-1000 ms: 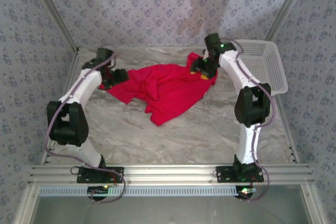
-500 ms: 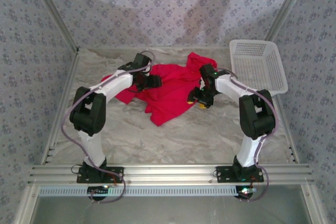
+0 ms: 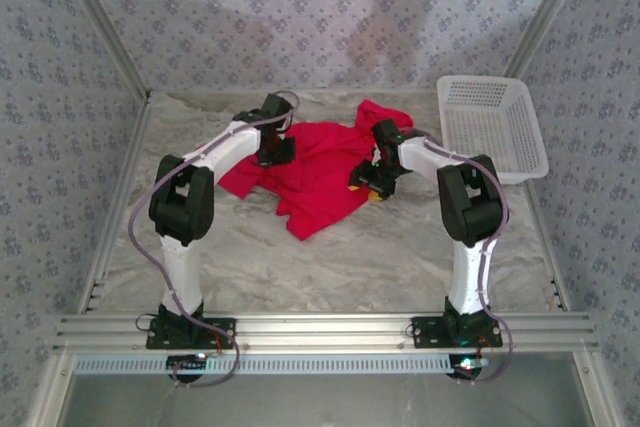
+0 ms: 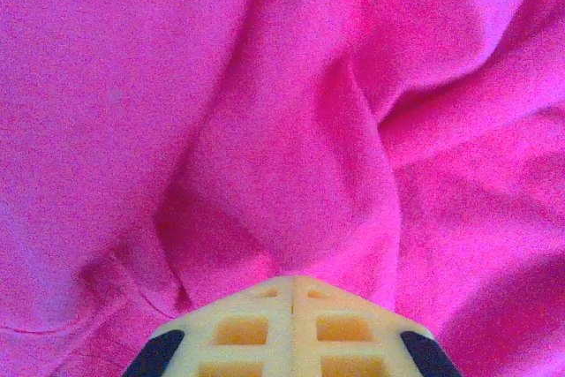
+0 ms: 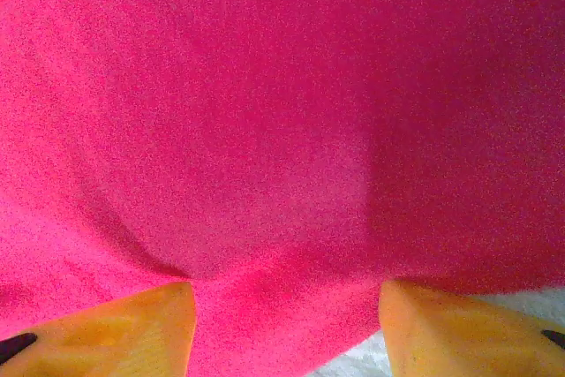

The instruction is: Fold the inside-out t-shirt

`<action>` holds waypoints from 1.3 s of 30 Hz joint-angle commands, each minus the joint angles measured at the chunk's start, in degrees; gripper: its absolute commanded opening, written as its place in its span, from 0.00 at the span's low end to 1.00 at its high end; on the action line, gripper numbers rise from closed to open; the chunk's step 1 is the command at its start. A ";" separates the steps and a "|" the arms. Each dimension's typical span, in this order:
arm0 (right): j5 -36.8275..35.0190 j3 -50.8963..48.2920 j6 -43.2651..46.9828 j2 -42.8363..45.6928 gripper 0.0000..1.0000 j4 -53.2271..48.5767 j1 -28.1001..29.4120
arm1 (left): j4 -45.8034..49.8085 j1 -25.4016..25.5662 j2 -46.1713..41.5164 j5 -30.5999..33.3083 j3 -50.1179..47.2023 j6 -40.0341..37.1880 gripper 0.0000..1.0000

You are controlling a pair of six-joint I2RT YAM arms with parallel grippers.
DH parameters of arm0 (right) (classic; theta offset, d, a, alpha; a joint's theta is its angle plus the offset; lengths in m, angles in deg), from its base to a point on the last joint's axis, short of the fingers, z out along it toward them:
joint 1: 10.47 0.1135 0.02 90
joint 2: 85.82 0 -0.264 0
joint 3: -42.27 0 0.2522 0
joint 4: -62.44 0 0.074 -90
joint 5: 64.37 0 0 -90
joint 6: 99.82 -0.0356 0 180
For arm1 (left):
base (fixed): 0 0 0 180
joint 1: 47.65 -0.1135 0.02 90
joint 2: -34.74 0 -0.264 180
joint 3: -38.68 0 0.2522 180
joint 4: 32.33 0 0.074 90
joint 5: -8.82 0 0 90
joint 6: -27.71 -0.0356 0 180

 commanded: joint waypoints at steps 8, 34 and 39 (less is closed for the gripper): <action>-2.74 5.21 -1.60 -1.96 0.12 -1.23 0.18 | 4.30 -2.54 -3.28 -2.68 5.93 -2.34 0.21; -0.33 1.20 -1.31 3.06 0.00 -1.95 -2.06 | 11.35 5.64 8.67 10.59 8.46 -10.93 0.16; -0.19 -1.04 2.20 6.87 0.00 -4.24 -3.34 | 17.01 4.54 8.22 15.39 14.58 -12.53 0.00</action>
